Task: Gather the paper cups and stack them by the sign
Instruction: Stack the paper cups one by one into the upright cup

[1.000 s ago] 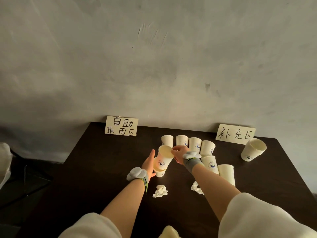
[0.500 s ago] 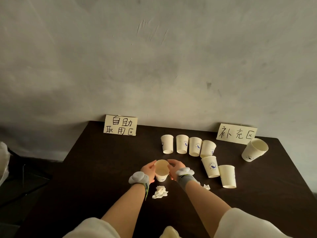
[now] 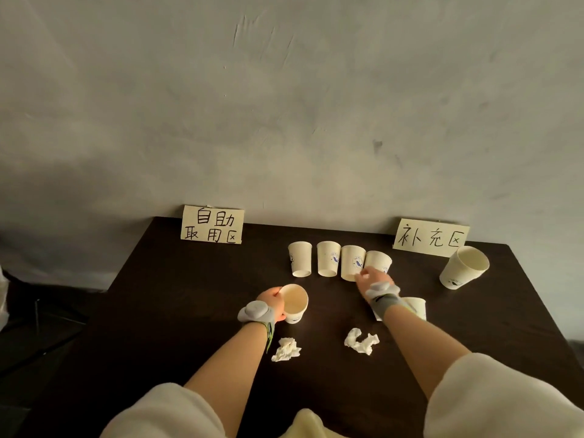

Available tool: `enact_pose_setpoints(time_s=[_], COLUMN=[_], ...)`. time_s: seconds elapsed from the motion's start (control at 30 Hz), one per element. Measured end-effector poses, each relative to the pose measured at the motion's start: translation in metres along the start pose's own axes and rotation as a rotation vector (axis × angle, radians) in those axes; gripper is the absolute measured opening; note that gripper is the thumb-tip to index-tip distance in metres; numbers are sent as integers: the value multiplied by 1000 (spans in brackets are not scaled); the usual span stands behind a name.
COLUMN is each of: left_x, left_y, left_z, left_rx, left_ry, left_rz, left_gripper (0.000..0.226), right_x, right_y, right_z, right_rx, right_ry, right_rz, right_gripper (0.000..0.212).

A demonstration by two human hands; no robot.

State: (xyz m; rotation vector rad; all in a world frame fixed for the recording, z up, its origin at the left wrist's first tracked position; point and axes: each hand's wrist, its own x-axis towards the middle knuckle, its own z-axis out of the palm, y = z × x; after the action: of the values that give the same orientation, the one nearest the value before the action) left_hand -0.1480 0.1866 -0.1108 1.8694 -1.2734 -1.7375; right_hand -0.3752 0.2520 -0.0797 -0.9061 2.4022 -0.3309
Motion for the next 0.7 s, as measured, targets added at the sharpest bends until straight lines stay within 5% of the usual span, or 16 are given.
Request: enact_pose_setpoints(time_s=[0.3, 0.7], left_x=[-9, -16], left_y=[2, 3], left_z=[3, 4], left_rx=[-31, -27], left_ry=[-31, -75], left_rz=[-26, -25], left_gripper=[39, 47], right_x=[22, 10], right_y=[33, 7], right_z=[-17, 10], right_rx=[-307, 97], right_ry=[-169, -99], right_rz=[18, 112], right_gripper=[40, 34])
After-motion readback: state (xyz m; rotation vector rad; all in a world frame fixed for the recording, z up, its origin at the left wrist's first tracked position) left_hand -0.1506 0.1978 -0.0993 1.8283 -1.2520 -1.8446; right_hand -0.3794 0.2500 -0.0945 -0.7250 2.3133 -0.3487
